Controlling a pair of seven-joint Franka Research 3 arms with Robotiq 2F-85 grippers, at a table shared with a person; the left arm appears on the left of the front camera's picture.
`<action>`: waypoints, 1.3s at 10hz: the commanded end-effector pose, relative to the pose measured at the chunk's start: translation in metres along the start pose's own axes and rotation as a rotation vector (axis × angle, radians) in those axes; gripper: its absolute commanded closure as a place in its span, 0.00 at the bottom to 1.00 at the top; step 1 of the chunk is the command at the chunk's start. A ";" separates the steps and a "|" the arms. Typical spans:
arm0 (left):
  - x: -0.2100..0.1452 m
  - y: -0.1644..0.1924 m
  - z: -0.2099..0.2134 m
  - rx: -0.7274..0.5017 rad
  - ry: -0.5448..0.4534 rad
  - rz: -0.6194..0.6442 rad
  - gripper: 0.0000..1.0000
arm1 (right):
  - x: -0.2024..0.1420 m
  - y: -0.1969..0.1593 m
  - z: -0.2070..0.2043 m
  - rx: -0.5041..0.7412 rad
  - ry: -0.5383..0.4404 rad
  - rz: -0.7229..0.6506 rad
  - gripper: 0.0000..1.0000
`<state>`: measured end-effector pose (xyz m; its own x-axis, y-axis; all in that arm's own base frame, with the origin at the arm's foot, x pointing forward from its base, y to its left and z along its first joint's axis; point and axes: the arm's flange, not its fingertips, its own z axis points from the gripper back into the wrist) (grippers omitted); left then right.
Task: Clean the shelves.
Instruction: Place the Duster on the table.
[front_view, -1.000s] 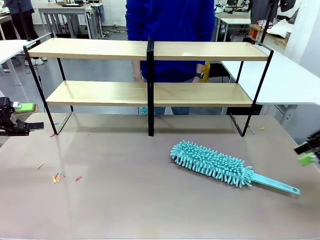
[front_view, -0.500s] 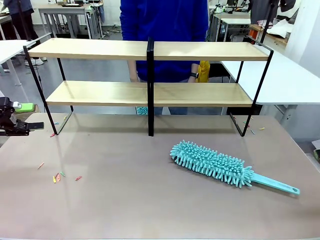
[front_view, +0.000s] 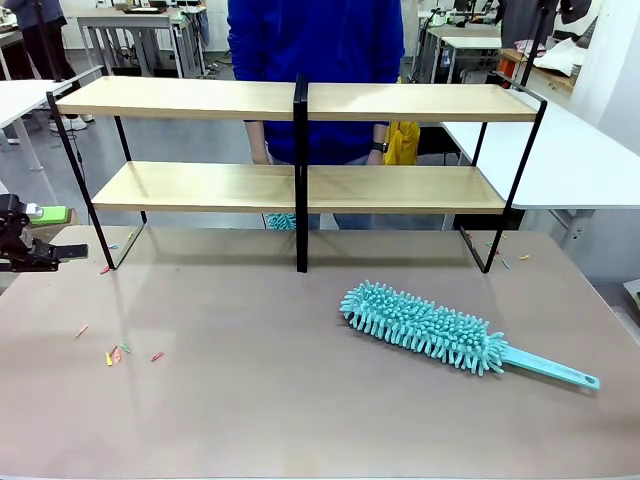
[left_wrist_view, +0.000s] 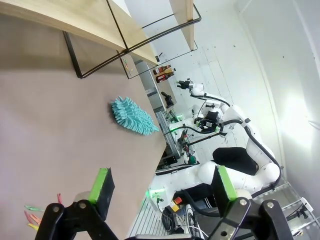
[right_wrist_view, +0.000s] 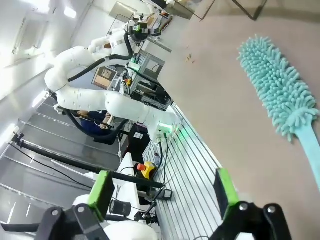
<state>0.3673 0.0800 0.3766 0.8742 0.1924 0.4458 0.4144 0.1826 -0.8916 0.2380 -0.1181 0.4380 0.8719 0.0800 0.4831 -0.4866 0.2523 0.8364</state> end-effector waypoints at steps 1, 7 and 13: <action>0.000 -0.001 -0.002 -0.018 -0.021 -0.023 0.00 | -0.002 -0.003 0.000 0.030 -0.006 0.013 0.00; 0.000 -0.001 -0.002 -0.018 -0.021 -0.023 0.00 | -0.002 -0.003 0.000 0.030 -0.006 0.013 0.00; 0.000 -0.001 -0.002 -0.018 -0.021 -0.023 0.00 | -0.002 -0.003 0.000 0.030 -0.006 0.013 0.00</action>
<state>0.3673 0.0800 0.3767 0.8734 0.1921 0.4475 0.4162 0.1829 -0.8907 0.2387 -0.1182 0.4346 0.8772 0.0791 0.4736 -0.4778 0.2411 0.8447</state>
